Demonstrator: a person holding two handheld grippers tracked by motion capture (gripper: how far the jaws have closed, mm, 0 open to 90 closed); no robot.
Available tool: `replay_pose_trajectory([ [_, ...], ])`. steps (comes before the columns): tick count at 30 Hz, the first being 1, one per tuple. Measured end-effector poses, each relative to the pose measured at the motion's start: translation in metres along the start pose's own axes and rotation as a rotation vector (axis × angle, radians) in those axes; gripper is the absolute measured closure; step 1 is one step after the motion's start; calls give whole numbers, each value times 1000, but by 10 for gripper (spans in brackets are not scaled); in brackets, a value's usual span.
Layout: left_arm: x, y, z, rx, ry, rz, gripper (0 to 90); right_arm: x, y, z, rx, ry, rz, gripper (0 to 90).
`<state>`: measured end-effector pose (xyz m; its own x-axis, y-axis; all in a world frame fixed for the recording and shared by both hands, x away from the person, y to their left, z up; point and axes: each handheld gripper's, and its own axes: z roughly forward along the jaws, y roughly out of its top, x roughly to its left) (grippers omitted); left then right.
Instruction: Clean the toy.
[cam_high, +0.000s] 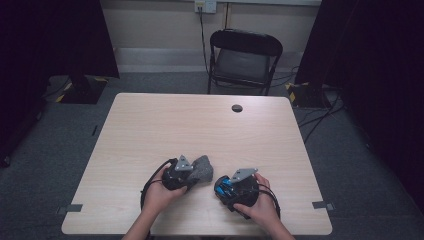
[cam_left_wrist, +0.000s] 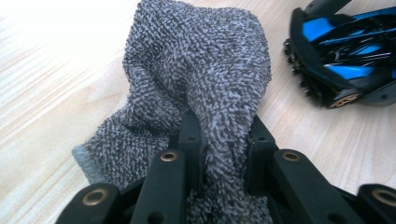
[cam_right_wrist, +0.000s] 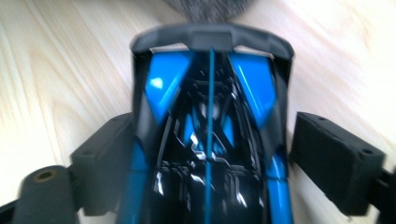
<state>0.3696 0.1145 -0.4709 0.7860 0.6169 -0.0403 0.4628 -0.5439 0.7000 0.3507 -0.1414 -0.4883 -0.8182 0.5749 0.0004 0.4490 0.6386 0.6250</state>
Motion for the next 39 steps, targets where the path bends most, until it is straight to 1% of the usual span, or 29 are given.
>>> replay_pose_trajectory([
  [2,0,0,0,1,0,2,737,0,-3,-3,11,1,-1,137],
  [4,0,0,0,-2,2,7,737,0,-3,-4,13,1,16,156],
  [5,-1,0,0,-2,2,3,737,1,-3,-4,3,1,11,170],
  [6,-2,1,1,-2,-6,5,737,2,-3,-3,-5,2,10,200],
  [7,-2,1,1,-4,-6,5,737,3,-2,-3,-19,10,6,247],
  [9,-4,2,2,-5,-13,4,738,4,-1,-1,-36,2,11,249],
  [11,-5,3,4,0,-15,11,738,3,0,3,-65,9,10,244],
  [13,-6,5,6,-3,-17,2,737,3,0,5,-80,13,5,239],
  [14,-7,7,8,-5,-14,-4,737,2,1,6,-81,14,2,242],
  [17,-10,13,16,9,-10,17,736,3,1,6,-80,8,5,252],
  [19,-14,19,21,23,-40,29,739,3,1,6,-80,5,7,254],
  [20,-16,21,23,39,-64,37,740,3,1,6,-79,6,7,254],
  [21,-20,23,24,55,-78,45,742,3,2,6,-78,5,9,254],
  [22,-23,23,25,60,-78,60,744,4,2,6,-82,1,12,255],
  [23,-24,23,25,67,-76,70,747,4,1,6,-83,1,15,255],
  [24,-25,22,23,72,-87,78,747,4,2,6,-83,-1,17,254],
  [26,-23,19,19,67,-98,65,748,4,2,7,-86,-7,21,254],
  [27,-22,17,17,68,-94,64,748,4,3,7,-87,-9,25,254],
  [28,-21,14,14,65,-75,58,748,4,4,8,-88,-9,32,253],
  [29,-20,14,13,68,-71,59,747,3,4,9,-87,-8,28,252],
  [30,-18,11,11,60,-56,47,746,3,5,9,-85,-6,25,250],
  [31,-17,10,10,62,-51,43,745,2,5,9,-84,2,18,248],
  [33,-15,8,9,58,-41,45,743,2,4,7,-76,14,14,237],
  [36,-14,4,7,53,-35,42,742,2,4,0,-39,21,8,201],
  [37,-13,3,7,50,-35,41,742,2,4,-4,-18,22,5,190],
  [38,-13,3,7,48,-35,42,742,3,3,-6,-12,16,2,208],
  [39,-13,2,7,44,-36,39,741,3,1,-6,17,9,-9,232],
])
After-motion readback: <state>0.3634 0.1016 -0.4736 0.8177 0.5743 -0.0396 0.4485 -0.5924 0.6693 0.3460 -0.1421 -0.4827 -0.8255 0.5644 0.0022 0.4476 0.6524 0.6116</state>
